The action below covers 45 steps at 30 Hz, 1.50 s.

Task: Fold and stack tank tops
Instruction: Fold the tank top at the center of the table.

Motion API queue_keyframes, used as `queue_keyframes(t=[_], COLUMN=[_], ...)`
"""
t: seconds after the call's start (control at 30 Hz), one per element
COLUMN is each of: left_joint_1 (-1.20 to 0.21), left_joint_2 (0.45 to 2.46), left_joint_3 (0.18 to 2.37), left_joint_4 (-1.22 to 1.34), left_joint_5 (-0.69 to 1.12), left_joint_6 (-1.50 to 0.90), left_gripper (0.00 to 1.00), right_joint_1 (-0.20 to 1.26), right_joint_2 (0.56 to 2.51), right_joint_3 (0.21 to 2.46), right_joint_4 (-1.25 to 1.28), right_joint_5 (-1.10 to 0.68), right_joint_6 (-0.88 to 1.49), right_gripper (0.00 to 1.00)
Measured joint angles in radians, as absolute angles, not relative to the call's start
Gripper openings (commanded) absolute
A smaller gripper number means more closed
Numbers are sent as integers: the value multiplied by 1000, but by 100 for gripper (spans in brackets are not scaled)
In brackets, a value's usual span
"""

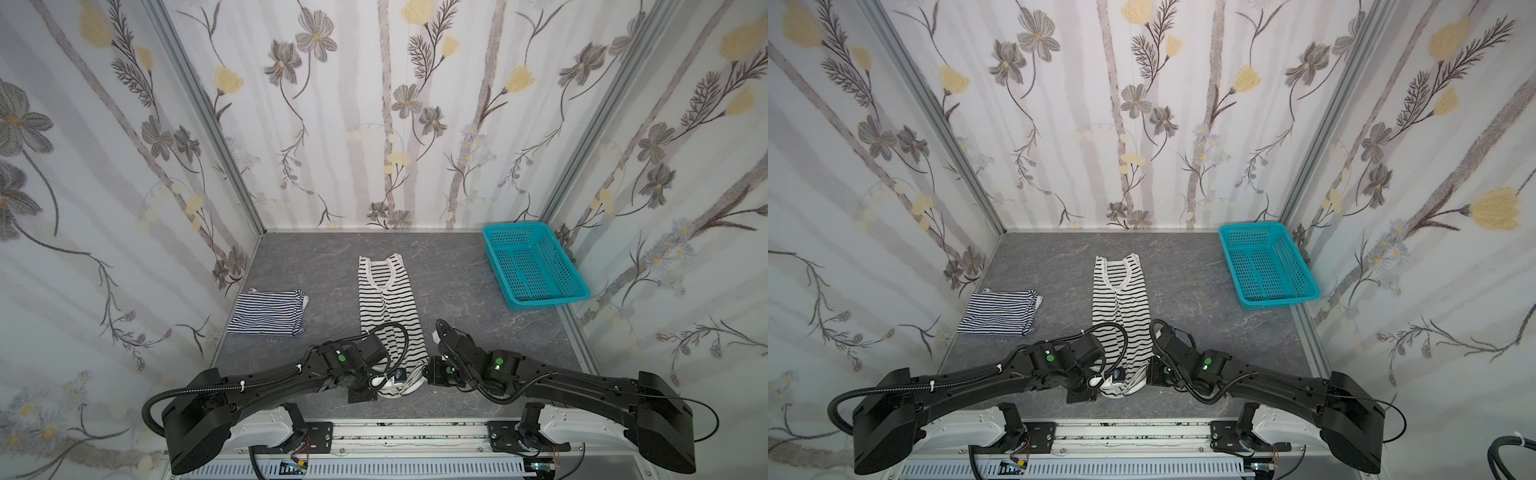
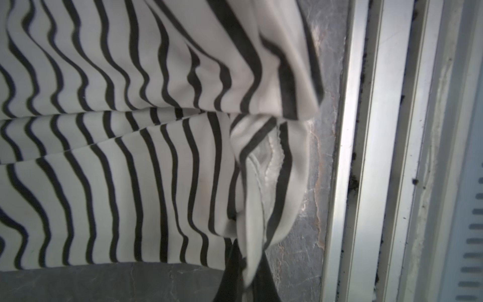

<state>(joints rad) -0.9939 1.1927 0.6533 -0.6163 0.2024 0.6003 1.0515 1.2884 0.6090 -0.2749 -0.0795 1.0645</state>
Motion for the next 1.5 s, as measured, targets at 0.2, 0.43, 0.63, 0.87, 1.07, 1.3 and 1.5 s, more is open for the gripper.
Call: queue_keyframes(t=[0.2,0.43,0.63,0.87,1.07,1.3,1.5], left_joint_1=[-897,-727,-608,-506,-449,-419,-407], left_joint_2=[1188,1243,1371,1504,1625,1751,1843], left_joint_3=[735,893,996,1094,1157,1222,1265], left_joint_4=[-618,-607,-586,-544,-520,-501,-479], left_joint_5=[175,173,181,215,244,264,255], left_joint_6=[602,643,689,711,719,726,726], left_gripper=[0,0,0,0,1,6,11], right_joint_1=[970,843,730,640,594,562,531], right_joint_2=[1292,1388,1529,1712,1880,2048,2178], right_joint_3=[699,904,1068,1209,1337,1457,1575], right_joint_4=[-336,-406,-418,-448,-442,-443,-458], right_joint_5=[-76,-84,-115,-155,-203,-247,-268], right_joint_6=[1020,894,786,689,632,593,562], right_gripper=[0,0,0,0,0,0,0])
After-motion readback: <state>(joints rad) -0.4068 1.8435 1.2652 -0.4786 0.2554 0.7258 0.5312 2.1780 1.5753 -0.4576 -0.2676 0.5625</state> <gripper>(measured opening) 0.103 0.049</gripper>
